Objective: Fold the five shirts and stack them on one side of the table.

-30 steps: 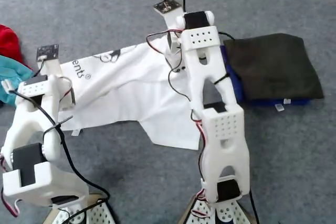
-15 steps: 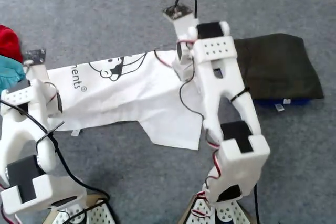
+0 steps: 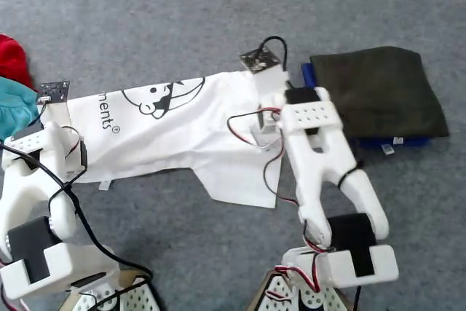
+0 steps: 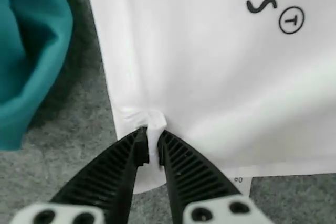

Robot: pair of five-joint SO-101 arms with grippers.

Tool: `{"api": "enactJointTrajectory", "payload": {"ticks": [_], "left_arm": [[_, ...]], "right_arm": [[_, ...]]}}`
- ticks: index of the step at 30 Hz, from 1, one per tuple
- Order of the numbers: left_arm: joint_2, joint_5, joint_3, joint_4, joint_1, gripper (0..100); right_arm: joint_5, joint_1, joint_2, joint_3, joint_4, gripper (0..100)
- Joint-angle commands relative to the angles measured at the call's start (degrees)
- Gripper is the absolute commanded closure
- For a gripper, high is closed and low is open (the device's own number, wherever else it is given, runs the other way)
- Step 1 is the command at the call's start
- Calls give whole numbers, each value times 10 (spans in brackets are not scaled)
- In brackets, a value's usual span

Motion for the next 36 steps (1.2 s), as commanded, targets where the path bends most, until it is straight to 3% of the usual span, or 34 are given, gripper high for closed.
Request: {"api": "enactJointTrajectory", "payload": {"ticks": [1, 6, 13, 21, 29, 36], "left_arm": [[-23, -4, -7, -8, -12, 970], [-23, -4, -5, -9, -10, 970], [-22, -35, 0, -4, -15, 970], [-22, -35, 15, -4, -22, 970], [-22, -36, 29, -8, -24, 970], [-22, -36, 20, -21, -25, 967]], "right_arm": [[0, 55, -36, 6, -11, 985], [4, 73, -40, 18, -9, 985], [17, 31, -40, 72, -22, 985], [19, 35, -40, 114, -42, 985], [34, 83, -40, 110, -40, 985], [36, 51, -40, 121, -41, 985]]}}
